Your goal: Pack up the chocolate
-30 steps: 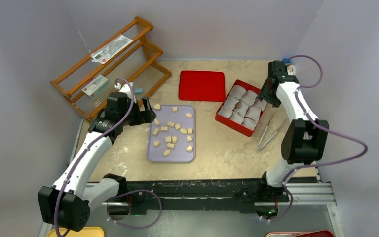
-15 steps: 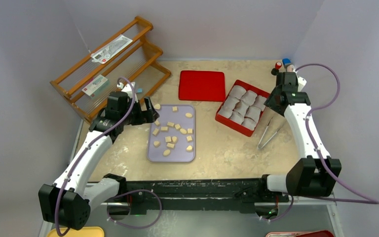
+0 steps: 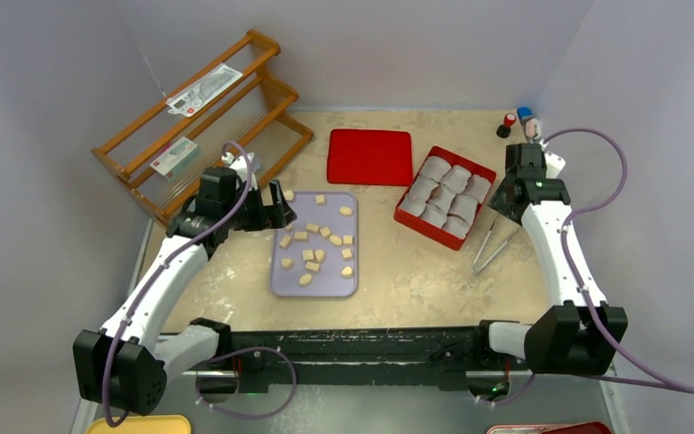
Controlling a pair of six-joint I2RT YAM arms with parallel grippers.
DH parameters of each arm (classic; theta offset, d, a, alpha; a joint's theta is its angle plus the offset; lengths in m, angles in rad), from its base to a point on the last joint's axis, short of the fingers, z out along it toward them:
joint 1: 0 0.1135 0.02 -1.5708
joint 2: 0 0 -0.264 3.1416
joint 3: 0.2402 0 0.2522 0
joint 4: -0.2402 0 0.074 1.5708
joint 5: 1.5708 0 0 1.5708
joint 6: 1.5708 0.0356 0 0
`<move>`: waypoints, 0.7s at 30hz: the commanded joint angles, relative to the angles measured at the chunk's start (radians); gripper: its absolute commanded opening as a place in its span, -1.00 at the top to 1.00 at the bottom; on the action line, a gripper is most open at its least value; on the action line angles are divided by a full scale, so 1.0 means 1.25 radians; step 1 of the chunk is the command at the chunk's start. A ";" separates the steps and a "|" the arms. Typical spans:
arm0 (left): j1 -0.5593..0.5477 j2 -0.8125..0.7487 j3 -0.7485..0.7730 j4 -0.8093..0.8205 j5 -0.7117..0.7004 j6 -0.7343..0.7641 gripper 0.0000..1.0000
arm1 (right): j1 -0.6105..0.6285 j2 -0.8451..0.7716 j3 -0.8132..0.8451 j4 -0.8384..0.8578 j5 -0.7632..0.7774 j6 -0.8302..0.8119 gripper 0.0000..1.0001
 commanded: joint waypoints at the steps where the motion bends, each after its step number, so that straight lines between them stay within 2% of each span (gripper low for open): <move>1: -0.002 -0.016 0.008 -0.021 -0.054 0.028 -1.00 | -0.002 -0.013 -0.046 -0.072 0.003 0.025 -0.16; 2: -0.002 -0.018 0.008 -0.023 -0.061 0.029 -1.00 | -0.002 -0.018 -0.061 -0.072 -0.004 0.028 -0.17; 6: -0.002 -0.032 0.002 -0.019 -0.074 0.028 -1.00 | -0.002 -0.034 -0.105 -0.075 -0.017 0.038 -0.53; 11: -0.003 -0.040 -0.009 -0.005 -0.085 0.022 -1.00 | -0.002 -0.036 -0.134 -0.065 -0.034 0.029 -0.77; 21: -0.005 -0.051 -0.031 0.044 -0.087 0.005 -1.00 | -0.002 0.030 -0.149 -0.032 -0.027 0.015 -0.81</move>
